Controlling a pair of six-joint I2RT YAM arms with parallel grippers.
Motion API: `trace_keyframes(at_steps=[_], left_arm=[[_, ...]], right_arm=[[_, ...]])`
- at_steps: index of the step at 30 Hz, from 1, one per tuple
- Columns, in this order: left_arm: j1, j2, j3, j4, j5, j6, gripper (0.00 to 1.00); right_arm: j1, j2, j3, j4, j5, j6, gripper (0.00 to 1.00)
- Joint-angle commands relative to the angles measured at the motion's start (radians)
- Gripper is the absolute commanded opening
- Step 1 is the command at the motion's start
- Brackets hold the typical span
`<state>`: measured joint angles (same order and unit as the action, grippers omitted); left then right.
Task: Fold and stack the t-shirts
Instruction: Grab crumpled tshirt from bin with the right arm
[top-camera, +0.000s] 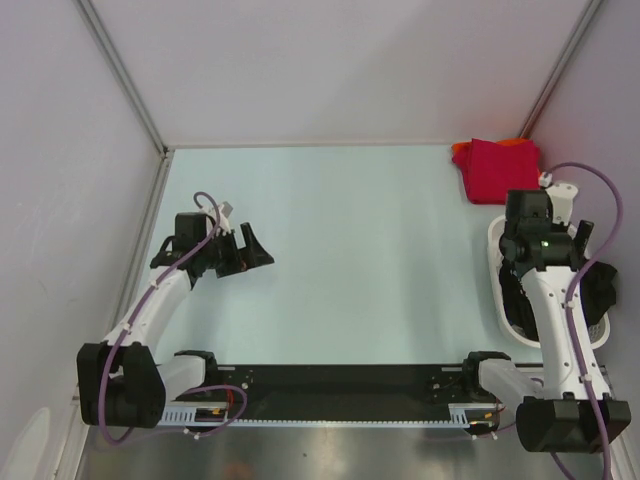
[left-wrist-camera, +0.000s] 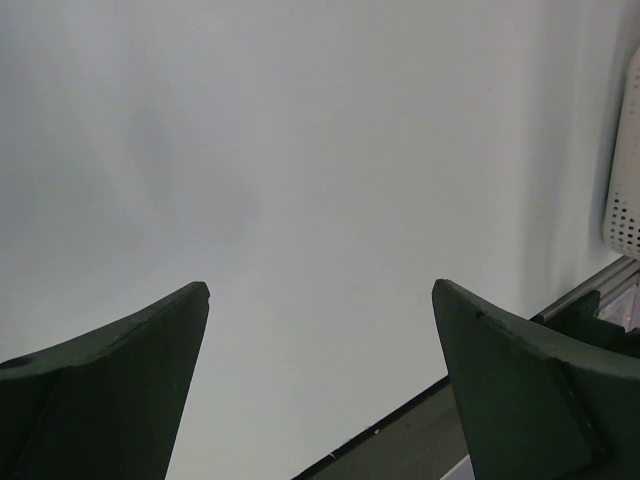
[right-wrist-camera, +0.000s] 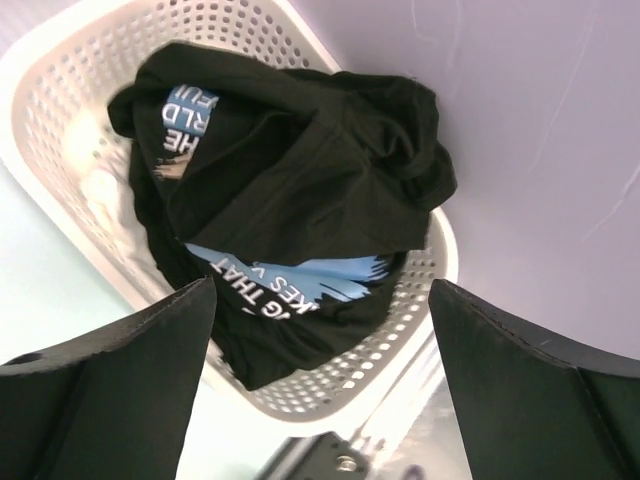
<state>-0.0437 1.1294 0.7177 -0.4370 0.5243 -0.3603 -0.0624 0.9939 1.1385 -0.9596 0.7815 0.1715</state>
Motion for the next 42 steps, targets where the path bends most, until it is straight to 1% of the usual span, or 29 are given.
trace_keyframes(at_steps=[1, 3, 4, 7, 9, 10, 12, 14, 16, 17, 19, 20, 21, 22, 24, 26, 27, 28, 29, 30, 31, 32, 34, 35, 37, 38, 39, 40, 42], left_arm=[[-0.005, 0.01, 0.045, -0.041, 0.042, 0.084, 1.0], [-0.005, 0.03, 0.052, -0.057, 0.049, 0.106, 1.0], [-0.005, 0.036, 0.055, -0.071, 0.048, 0.112, 1.0], [-0.005, 0.061, 0.068, -0.088, 0.03, 0.126, 0.99], [-0.005, 0.079, 0.078, -0.086, 0.023, 0.123, 1.0], [-0.005, 0.087, 0.081, -0.085, 0.025, 0.121, 1.0], [-0.005, 0.112, 0.098, -0.085, 0.032, 0.123, 1.0], [-0.005, 0.131, 0.115, -0.085, 0.031, 0.124, 1.0], [-0.005, 0.145, 0.126, -0.083, 0.032, 0.126, 1.0], [-0.005, 0.158, 0.135, -0.083, 0.036, 0.124, 1.0], [-0.005, 0.168, 0.144, -0.083, 0.045, 0.126, 1.0], [-0.005, 0.176, 0.153, -0.082, 0.048, 0.124, 1.0], [-0.007, 0.181, 0.158, -0.082, 0.051, 0.124, 1.0], [-0.007, 0.185, 0.164, -0.088, 0.052, 0.126, 1.0], [-0.007, 0.19, 0.181, -0.097, 0.057, 0.129, 1.0], [-0.007, 0.19, 0.198, -0.101, 0.052, 0.135, 1.0], [-0.007, 0.19, 0.201, -0.108, 0.052, 0.138, 1.0], [-0.007, 0.191, 0.204, -0.111, 0.051, 0.142, 0.98], [-0.007, 0.193, 0.21, -0.112, 0.052, 0.147, 0.95], [-0.007, 0.196, 0.213, -0.121, 0.063, 0.153, 0.89], [-0.007, 0.198, 0.215, -0.123, 0.063, 0.155, 0.88], [-0.007, 0.194, 0.216, -0.126, 0.059, 0.158, 0.88], [-0.007, 0.191, 0.215, -0.132, 0.043, 0.161, 0.88], [-0.007, 0.19, 0.213, -0.132, 0.04, 0.161, 0.88], [-0.007, 0.193, 0.21, -0.135, 0.037, 0.162, 0.89], [-0.007, 0.196, 0.209, -0.135, 0.036, 0.161, 0.9], [-0.007, 0.198, 0.209, -0.138, 0.033, 0.161, 0.9], [-0.007, 0.199, 0.207, -0.138, 0.031, 0.161, 0.9], [-0.007, 0.199, 0.204, -0.137, 0.029, 0.164, 0.91]], right_arm=[[0.104, 0.054, -0.022, 0.005, 0.234, -0.142, 0.96], [0.092, 0.052, -0.091, 0.071, 0.278, -0.168, 0.99], [0.079, 0.054, -0.111, 0.085, 0.274, -0.191, 0.99], [0.009, 0.083, -0.16, 0.096, 0.222, -0.176, 0.98], [-0.02, 0.109, -0.172, 0.088, 0.246, -0.147, 0.98], [-0.028, 0.139, -0.169, 0.076, 0.26, -0.141, 1.0], [-0.054, 0.158, -0.163, 0.061, 0.292, -0.118, 0.99], [-0.092, 0.201, -0.14, 0.036, 0.257, -0.089, 0.97], [-0.111, 0.244, -0.103, 0.024, 0.236, -0.075, 1.0], [-0.114, 0.3, -0.079, -0.008, 0.236, -0.022, 1.0], [-0.146, 0.359, -0.036, -0.036, 0.213, 0.019, 0.97], [-0.152, 0.415, -0.034, -0.037, 0.219, 0.026, 0.97], [-0.152, 0.436, -0.042, -0.033, 0.229, 0.034, 0.93], [-0.152, 0.454, -0.048, -0.028, 0.228, 0.03, 0.84], [-0.149, 0.479, -0.059, -0.002, 0.207, 0.019, 0.62], [-0.152, 0.492, -0.051, 0.007, 0.19, 0.019, 0.54], [-0.155, 0.509, -0.051, 0.016, 0.182, 0.02, 0.24], [-0.163, 0.517, -0.049, 0.021, 0.171, 0.023, 0.2], [-0.165, 0.522, -0.042, 0.024, 0.121, 0.031, 0.16], [-0.165, 0.529, -0.034, 0.013, 0.096, 0.055, 0.09], [-0.165, 0.526, -0.025, 0.007, 0.061, 0.068, 0.04], [-0.159, 0.522, -0.014, -0.016, 0.012, 0.08, 0.0], [-0.13, 0.444, 0.016, -0.005, -0.02, 0.082, 0.0], [-0.081, 0.404, 0.027, 0.01, -0.019, 0.074, 0.0], [-0.027, 0.263, 0.07, 0.074, -0.01, 0.024, 0.0], [-0.001, 0.218, 0.092, 0.097, -0.013, 0.002, 0.0], [0.004, 0.185, 0.115, 0.114, -0.022, -0.013, 0.0], [0.004, 0.137, 0.182, 0.134, -0.034, -0.029, 0.0], [0.007, 0.112, 0.257, 0.143, -0.071, -0.073, 0.0]])
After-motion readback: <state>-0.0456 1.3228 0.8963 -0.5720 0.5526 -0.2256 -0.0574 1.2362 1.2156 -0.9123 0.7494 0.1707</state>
